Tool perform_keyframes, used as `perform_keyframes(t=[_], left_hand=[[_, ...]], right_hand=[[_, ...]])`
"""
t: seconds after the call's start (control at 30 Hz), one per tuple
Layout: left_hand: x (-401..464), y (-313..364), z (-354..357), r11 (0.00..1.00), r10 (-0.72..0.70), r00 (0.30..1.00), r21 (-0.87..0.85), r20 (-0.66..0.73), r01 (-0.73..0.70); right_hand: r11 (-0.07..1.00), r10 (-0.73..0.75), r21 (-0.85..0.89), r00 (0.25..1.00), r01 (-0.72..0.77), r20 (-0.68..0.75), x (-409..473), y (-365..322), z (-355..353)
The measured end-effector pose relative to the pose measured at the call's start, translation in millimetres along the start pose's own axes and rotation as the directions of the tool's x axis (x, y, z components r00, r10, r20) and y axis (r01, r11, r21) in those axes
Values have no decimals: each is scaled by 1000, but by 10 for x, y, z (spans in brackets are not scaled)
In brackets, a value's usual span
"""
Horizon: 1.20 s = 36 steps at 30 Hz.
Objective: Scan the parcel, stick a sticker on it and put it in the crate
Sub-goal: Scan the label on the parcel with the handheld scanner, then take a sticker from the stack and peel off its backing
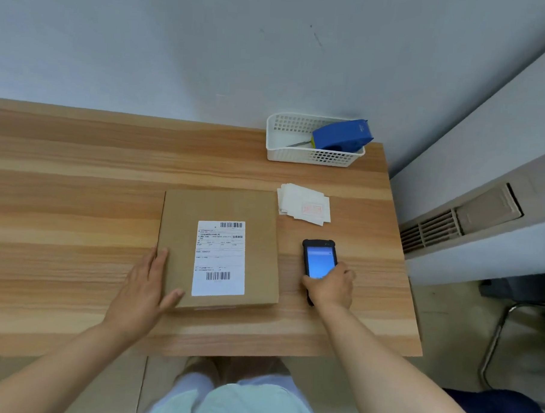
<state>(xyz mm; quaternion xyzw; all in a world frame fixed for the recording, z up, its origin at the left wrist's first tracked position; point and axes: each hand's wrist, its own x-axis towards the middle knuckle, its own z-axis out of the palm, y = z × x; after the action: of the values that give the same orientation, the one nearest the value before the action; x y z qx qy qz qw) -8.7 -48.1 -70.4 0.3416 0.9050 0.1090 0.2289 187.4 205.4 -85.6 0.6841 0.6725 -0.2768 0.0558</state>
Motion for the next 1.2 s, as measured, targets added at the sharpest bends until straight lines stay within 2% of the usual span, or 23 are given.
perform_keyframes(t=[0.27, 0.37, 0.43, 0.5, 0.6, 0.73, 0.83, 1.0, 1.2], left_hand=[[256, 149, -29, 993, 49, 991, 115, -125, -35], [353, 286, -54, 985, 80, 988, 164, -133, -58], [395, 369, -49, 983, 80, 990, 176, -118, -58], [434, 433, -37, 982, 74, 991, 183, -113, -52], [480, 545, -49, 985, 53, 991, 171, -126, -31], [527, 663, -16, 985, 64, 986, 168, -157, -38], [542, 716, 26, 987, 59, 984, 158, -168, -32], [529, 783, 42, 988, 46, 982, 154, -182, -18], [544, 856, -22, 988, 37, 984, 152, -174, -10]], right_hand=[[976, -94, -203, 994, 80, -60, 261, 17, 78], [970, -117, -222, 991, 99, -70, 320, -17, 78], [966, -197, -192, 974, 174, -109, 413, -102, 54], [929, -349, -178, 930, 326, -118, 579, -248, 6], [802, -566, -228, 824, 552, 7, 851, -500, -66], [657, -696, -278, 705, 701, 136, 1075, -733, -103], [599, -725, -327, 669, 731, 164, 1135, -790, -56], [633, -711, -346, 697, 692, 94, 1139, -763, 40], [628, -767, -257, 640, 734, -45, 1152, -750, 40]])
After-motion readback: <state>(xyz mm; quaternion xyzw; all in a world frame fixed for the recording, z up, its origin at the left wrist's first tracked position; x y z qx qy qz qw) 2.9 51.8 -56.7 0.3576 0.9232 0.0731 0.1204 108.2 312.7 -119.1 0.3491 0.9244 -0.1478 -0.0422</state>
